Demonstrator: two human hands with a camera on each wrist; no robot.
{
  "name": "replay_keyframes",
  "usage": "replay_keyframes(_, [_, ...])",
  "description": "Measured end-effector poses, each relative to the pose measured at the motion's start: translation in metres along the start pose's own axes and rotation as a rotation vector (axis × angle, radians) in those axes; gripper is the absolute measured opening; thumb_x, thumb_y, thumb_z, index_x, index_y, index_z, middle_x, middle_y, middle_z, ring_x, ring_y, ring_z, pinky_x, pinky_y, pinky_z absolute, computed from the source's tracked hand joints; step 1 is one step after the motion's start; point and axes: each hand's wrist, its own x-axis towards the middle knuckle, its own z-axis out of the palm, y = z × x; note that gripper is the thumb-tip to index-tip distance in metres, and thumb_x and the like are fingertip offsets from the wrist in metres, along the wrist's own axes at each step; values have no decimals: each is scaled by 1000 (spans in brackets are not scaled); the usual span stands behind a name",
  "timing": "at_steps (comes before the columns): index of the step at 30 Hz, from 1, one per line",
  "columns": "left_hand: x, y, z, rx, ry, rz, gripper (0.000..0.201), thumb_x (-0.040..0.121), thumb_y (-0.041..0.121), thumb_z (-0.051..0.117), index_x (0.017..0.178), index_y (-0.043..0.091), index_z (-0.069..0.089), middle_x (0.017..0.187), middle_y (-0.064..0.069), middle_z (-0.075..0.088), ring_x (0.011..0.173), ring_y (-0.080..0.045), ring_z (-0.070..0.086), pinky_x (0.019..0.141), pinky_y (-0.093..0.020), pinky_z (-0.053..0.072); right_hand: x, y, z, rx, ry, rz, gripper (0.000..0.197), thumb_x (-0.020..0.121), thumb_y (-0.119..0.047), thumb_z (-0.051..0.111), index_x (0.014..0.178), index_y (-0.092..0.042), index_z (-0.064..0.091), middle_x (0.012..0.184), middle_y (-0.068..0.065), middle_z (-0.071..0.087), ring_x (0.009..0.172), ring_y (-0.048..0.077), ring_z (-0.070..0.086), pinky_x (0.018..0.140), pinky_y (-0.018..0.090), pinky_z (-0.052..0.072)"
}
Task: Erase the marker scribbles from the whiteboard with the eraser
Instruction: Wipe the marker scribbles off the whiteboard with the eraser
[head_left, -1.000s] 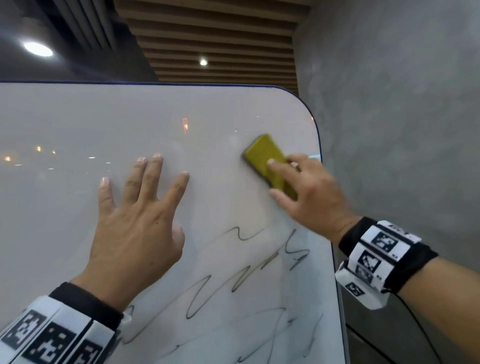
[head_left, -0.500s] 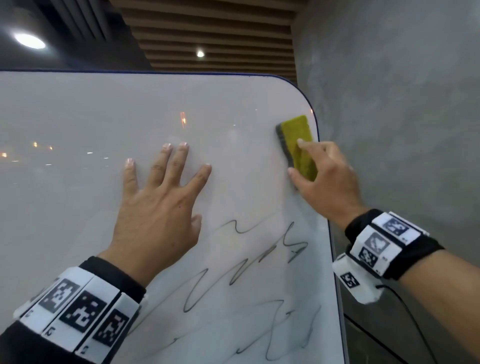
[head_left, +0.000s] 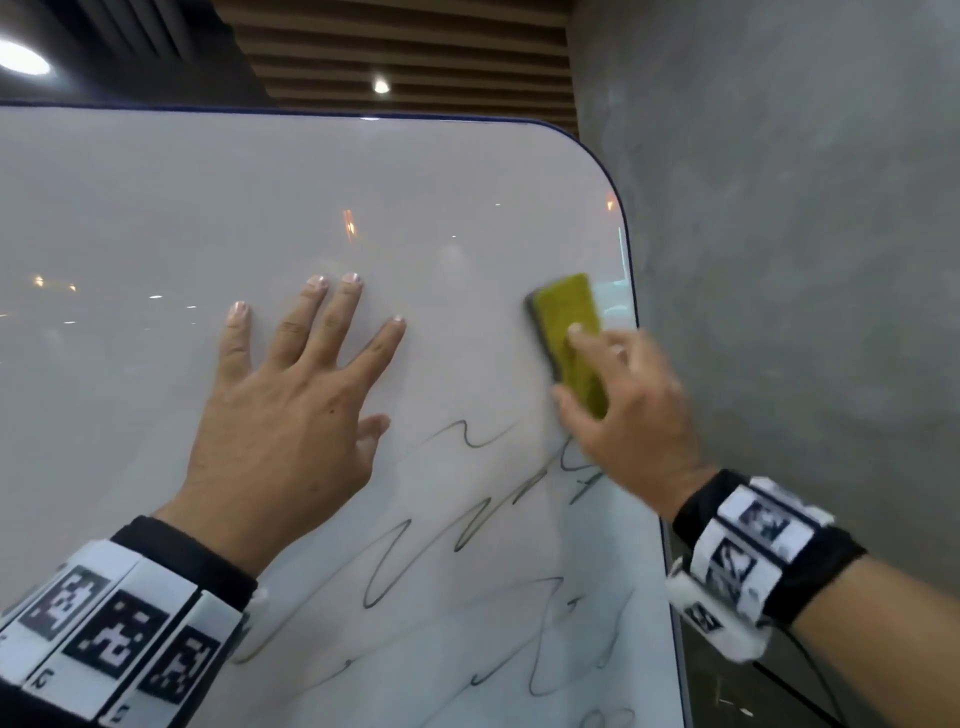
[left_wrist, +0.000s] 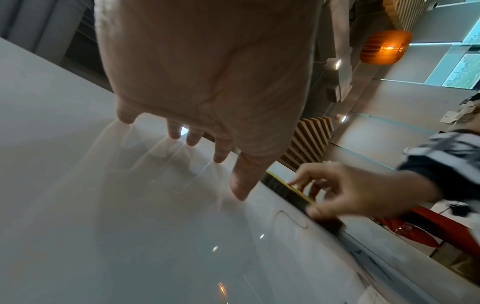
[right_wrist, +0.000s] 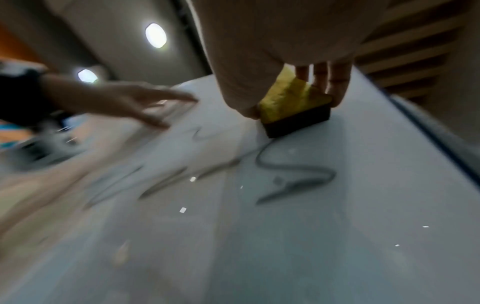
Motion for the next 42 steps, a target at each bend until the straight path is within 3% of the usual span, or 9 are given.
replay_keyframes(3, [-2,-1,0,-10,9,4,78,77,40,70,148,26,40,160,-11,26,148,-30,23,112,-66,21,-29,-6,0,-30,-129,-227,55,79,-27,81,129,-17,62,115,14,59,92,33,60,69,39,57])
replay_keyframes(9, [-13,-9,-2,-3,-4,16,74,80,36,66,149,27,39,161,-8,24,148,-27,23,113,-65,19,1,-13,0,46,12,188,54,83,-30,77,133,-23,59,116,10,57,99,34,60,79,42,55])
replay_keyframes(14, [-30,-19,-1,-1,17,27,70,81,33,67,147,25,43,159,-9,28,147,-29,26,111,-67,19,-65,-85,19,65,-102,-248,52,81,-29,69,131,-24,55,114,14,60,91,32,59,68,40,56])
replay_keyframes(16, [-35,-23,-2,-5,19,28,70,81,33,67,146,25,44,159,-9,29,147,-29,26,111,-67,19,-59,-80,18,39,-128,-302,49,83,-30,67,130,-24,56,115,14,60,91,32,59,68,40,56])
replay_keyframes(21, [-50,-36,-4,8,-16,4,71,82,38,65,148,28,41,160,-8,27,148,-29,24,111,-68,19,-16,-48,10,46,21,97,51,84,-31,73,133,-22,61,118,12,58,101,33,59,78,46,57])
replay_keyframes(23, [-57,-40,-3,10,-23,-5,71,83,39,65,148,28,40,160,-8,26,148,-29,23,110,-68,18,-21,-65,13,36,34,132,52,84,-29,74,133,-21,60,117,11,57,101,32,58,76,45,57])
replay_keyframes(30, [-77,-53,-3,-1,0,-31,70,83,37,65,148,27,40,160,-9,26,147,-30,24,110,-67,18,-74,-130,27,73,-109,-383,41,86,-23,70,126,-18,69,114,19,64,87,36,60,70,43,55])
replay_keyframes(36, [-105,-77,-7,0,-24,-64,69,86,37,63,149,30,38,161,-8,24,148,-29,23,111,-67,18,-50,-125,28,84,35,-6,50,83,-28,77,130,-20,65,116,14,58,97,32,56,70,42,56])
replay_keyframes(42, [-125,-94,-7,23,-18,-85,66,87,38,62,149,29,39,161,-8,23,148,-29,24,110,-67,20,-93,-184,39,139,-90,-329,43,84,-22,75,126,-17,70,114,18,64,89,36,59,72,44,54])
